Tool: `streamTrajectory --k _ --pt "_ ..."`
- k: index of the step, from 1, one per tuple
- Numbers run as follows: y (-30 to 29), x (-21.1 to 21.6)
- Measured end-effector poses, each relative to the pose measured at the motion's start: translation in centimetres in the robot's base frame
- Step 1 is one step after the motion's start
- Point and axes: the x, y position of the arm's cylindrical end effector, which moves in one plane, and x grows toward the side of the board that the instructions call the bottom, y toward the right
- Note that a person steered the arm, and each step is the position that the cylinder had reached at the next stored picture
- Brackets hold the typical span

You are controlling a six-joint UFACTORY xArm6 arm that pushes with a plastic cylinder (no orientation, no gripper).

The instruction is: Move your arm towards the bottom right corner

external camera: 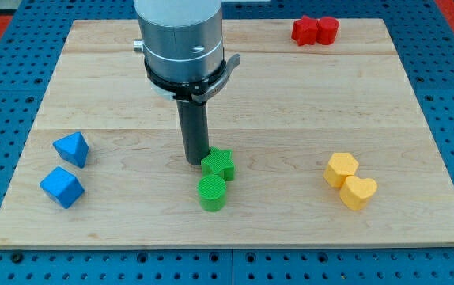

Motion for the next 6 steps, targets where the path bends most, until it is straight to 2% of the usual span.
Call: streamTrajectory --k 1,2,3,4,6 --pt "-0.4 -0.7" --pt "-0.7 -3.4" --pt "7.5 -5.6" --pt "18.2 -6.2" --pt "28.3 3.8"
